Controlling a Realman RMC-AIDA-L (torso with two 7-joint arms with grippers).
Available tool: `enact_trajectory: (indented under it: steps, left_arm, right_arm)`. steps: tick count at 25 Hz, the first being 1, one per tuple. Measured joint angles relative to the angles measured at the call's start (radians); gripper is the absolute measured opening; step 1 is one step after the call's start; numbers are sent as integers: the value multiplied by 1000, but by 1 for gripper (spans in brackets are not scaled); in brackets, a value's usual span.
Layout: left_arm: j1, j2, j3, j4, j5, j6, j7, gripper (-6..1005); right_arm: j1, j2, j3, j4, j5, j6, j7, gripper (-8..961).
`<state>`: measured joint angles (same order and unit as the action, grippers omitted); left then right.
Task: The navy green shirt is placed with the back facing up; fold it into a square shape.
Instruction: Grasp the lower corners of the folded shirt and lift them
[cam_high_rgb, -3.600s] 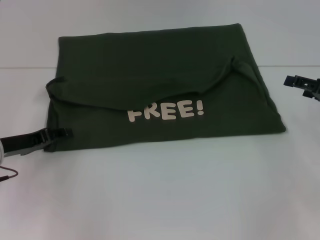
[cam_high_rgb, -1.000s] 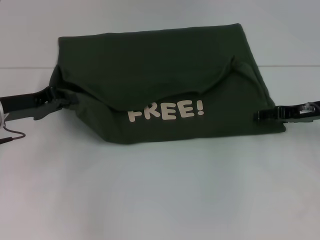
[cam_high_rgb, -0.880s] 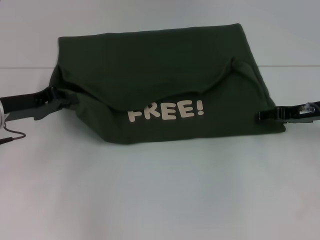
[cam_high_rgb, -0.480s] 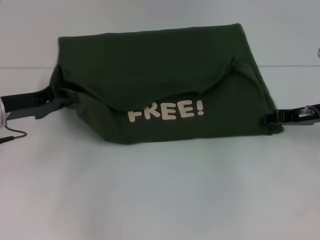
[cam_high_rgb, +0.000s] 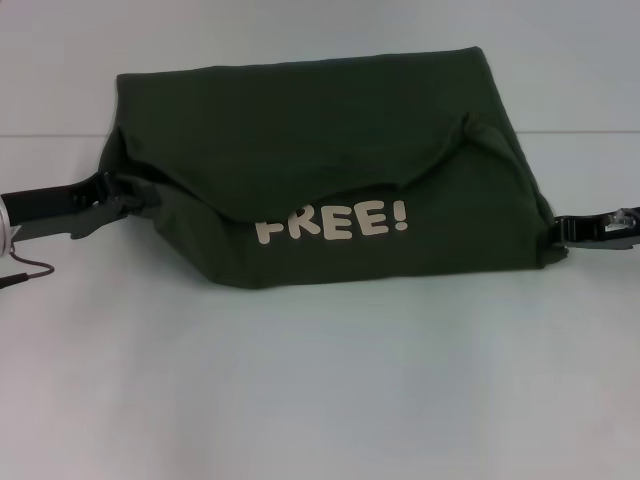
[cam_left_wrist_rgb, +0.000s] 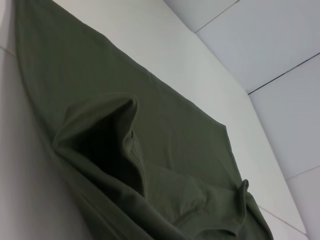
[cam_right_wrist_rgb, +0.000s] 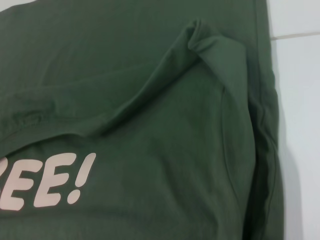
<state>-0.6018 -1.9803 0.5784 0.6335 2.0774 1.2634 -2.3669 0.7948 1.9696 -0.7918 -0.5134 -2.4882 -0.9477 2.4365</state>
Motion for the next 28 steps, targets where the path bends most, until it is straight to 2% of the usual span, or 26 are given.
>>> enact_trajectory:
  steps: [1, 7, 9, 12, 13, 16, 20, 23, 28]
  left_arm:
    - [0, 0, 0, 0, 0, 1, 0, 0]
    - [1, 8, 8, 0, 6, 9, 1, 0]
    - [2, 12, 13, 2, 13, 31, 5, 1]
    - [4, 28, 23, 7, 41, 84, 7, 1]
    - [5, 40, 27, 8, 66, 121, 0, 1]
    - [10, 51, 27, 8, 86, 155, -5, 1]
    - [21, 75, 27, 12, 140, 236, -8, 1]
    - [29, 84, 23, 30, 197, 311, -4, 1]
    - [64, 83, 26, 78, 228, 424, 7, 1]
  right_arm:
    - [0, -1, 0, -1, 0, -1, 1, 55]
    - [-3, -3, 5, -5, 0, -14, 1, 33]
    - [-12, -5, 13, -22, 0, -56, 1, 26]
    - [-49, -4, 41, -97, 1, -172, 1, 15]
    - [-66, -2, 54, -125, 2, -204, 1, 16]
    - [-126, 8, 102, -221, 3, -326, 1, 19]
    - [-177, 8, 130, -277, 3, -460, 0, 24]
    - [-207, 1, 144, -293, 3, -560, -7, 27]
    - [-257, -3, 151, -327, 3, -666, -13, 33]
